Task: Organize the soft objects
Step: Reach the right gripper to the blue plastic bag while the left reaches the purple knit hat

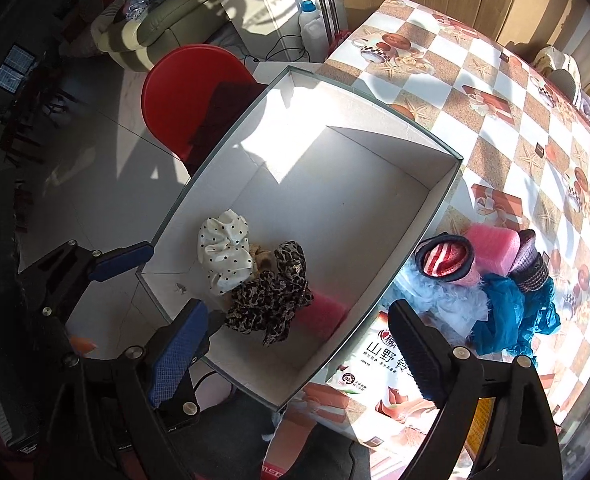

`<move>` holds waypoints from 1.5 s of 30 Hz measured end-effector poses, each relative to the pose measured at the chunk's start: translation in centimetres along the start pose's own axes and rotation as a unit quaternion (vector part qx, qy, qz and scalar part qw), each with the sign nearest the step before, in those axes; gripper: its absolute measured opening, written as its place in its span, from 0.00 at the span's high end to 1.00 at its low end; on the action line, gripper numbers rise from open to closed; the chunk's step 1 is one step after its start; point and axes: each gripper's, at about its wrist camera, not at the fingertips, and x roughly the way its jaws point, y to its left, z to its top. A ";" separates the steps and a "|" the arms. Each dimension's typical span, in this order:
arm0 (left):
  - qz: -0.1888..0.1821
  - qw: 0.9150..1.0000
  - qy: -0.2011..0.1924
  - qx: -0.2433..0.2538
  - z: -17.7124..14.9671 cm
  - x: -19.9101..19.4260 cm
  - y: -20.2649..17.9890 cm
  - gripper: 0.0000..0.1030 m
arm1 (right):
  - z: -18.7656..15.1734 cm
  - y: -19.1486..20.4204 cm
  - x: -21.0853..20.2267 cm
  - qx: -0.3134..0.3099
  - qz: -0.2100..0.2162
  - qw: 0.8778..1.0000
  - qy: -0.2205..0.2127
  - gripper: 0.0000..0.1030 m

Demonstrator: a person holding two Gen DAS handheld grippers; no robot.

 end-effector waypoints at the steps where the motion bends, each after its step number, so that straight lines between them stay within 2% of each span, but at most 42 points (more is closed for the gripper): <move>1: 0.001 1.000 0.000 -0.001 0.1 0.0 0.0 0.14 | 0.0 -0.2 0.1 0.003 -0.003 1.000 0.003 0.10; 8: 0.011 1.000 -0.003 -0.002 0.7 0.2 -0.1 0.12 | -0.3 -2.0 0.9 0.032 -0.015 0.999 0.038 0.10; 11: -0.008 1.000 -0.002 -0.014 1.1 0.0 0.0 0.12 | -0.3 -3.0 0.7 0.045 -0.024 0.998 0.043 0.10; 15: -0.025 1.000 -0.002 -0.013 2.1 -0.5 -0.5 0.12 | 0.1 -5.6 -0.8 0.087 -0.003 0.996 0.033 0.10; 18: -0.023 1.000 -0.007 0.005 3.2 -1.0 -1.8 0.12 | 0.3 -8.5 -2.3 0.121 0.014 0.992 0.029 0.10; 21: -0.028 0.999 -0.010 0.034 4.5 -1.3 -4.0 0.12 | 0.1 -12.1 -4.1 0.152 0.005 0.988 0.019 0.08; 22: -0.028 0.998 -0.011 0.047 5.0 -1.3 -4.9 0.12 | -0.1 -13.4 -4.6 0.164 0.000 0.986 0.019 0.00; 27: -0.040 0.993 -0.008 0.115 7.5 -0.5 -10.7 0.11 | -2.2 -20.8 -6.3 0.235 -0.009 0.972 0.018 0.00; 31: -0.043 0.987 -0.001 0.158 9.9 1.3 -15.9 0.11 | -4.4 -25.8 -6.5 0.291 -0.004 0.956 0.027 0.00; 35: -0.042 0.983 0.021 0.177 12.6 4.4 -20.1 0.11 | -6.5 -29.5 -6.1 0.327 0.011 0.944 0.039 0.00; 42: 0.000 0.980 0.091 0.176 15.1 11.3 -23.2 0.11 | -8.0 -33.8 -3.1 0.333 0.008 0.940 0.076 0.00; 45: 0.008 0.980 0.109 0.166 15.8 12.6 -23.6 0.11 | -7.8 -35.0 -0.8 0.327 0.014 0.940 0.096 0.00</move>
